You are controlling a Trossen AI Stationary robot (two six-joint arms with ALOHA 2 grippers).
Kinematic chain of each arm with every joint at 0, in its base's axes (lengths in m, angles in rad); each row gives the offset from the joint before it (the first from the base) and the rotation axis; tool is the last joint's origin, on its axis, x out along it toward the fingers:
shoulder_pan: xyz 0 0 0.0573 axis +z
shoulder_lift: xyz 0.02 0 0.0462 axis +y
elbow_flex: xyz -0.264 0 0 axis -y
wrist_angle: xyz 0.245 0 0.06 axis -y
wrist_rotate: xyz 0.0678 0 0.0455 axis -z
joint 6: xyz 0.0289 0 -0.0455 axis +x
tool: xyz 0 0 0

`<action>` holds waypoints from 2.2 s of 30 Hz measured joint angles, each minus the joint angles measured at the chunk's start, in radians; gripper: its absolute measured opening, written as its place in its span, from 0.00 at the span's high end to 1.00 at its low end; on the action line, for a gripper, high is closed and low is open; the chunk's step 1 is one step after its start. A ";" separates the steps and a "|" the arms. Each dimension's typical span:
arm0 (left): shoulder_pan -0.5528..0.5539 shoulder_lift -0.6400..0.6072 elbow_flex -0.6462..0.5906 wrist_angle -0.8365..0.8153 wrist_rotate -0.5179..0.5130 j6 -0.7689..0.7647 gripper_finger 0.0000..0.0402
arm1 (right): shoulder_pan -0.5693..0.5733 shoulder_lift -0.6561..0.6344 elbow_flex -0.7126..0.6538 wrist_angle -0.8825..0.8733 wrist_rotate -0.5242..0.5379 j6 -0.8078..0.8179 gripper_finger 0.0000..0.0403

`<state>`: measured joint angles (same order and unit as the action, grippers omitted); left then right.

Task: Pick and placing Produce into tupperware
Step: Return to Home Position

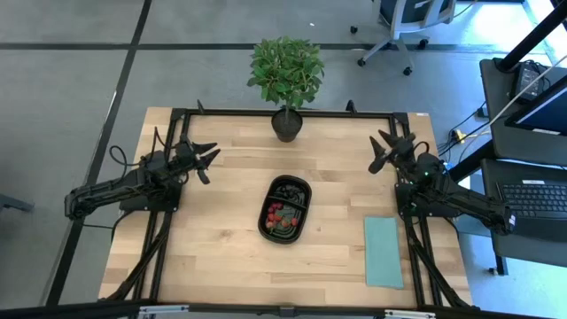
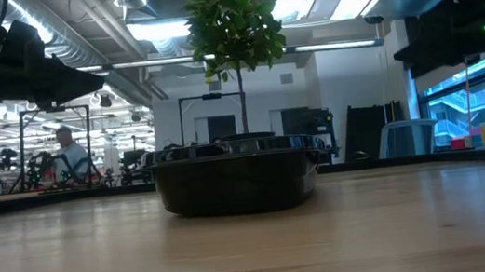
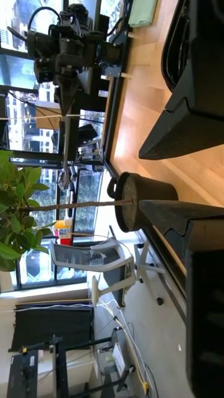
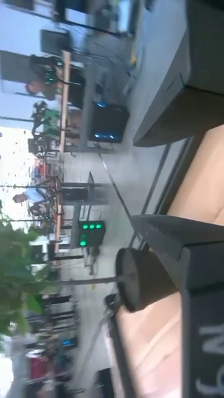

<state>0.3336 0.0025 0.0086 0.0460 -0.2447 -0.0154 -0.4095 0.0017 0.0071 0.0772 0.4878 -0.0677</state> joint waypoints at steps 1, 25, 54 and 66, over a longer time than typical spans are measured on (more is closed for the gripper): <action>0.000 0.000 0.000 0.000 0.000 0.000 0.73 | 0.000 0.000 0.000 0.000 0.001 0.042 0.53; 0.000 0.000 0.001 0.000 0.000 0.000 0.73 | 0.000 0.000 0.000 0.000 0.000 0.138 0.53; 0.000 0.000 0.001 0.000 0.000 0.000 0.73 | 0.000 0.000 0.000 0.000 0.000 0.138 0.53; 0.000 0.000 0.001 0.000 0.000 0.000 0.73 | 0.000 0.000 0.000 0.000 0.000 0.138 0.53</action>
<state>0.3332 0.0022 0.0093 0.0458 -0.2450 -0.0154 -0.4095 0.0017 0.0071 0.0772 0.4881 0.0704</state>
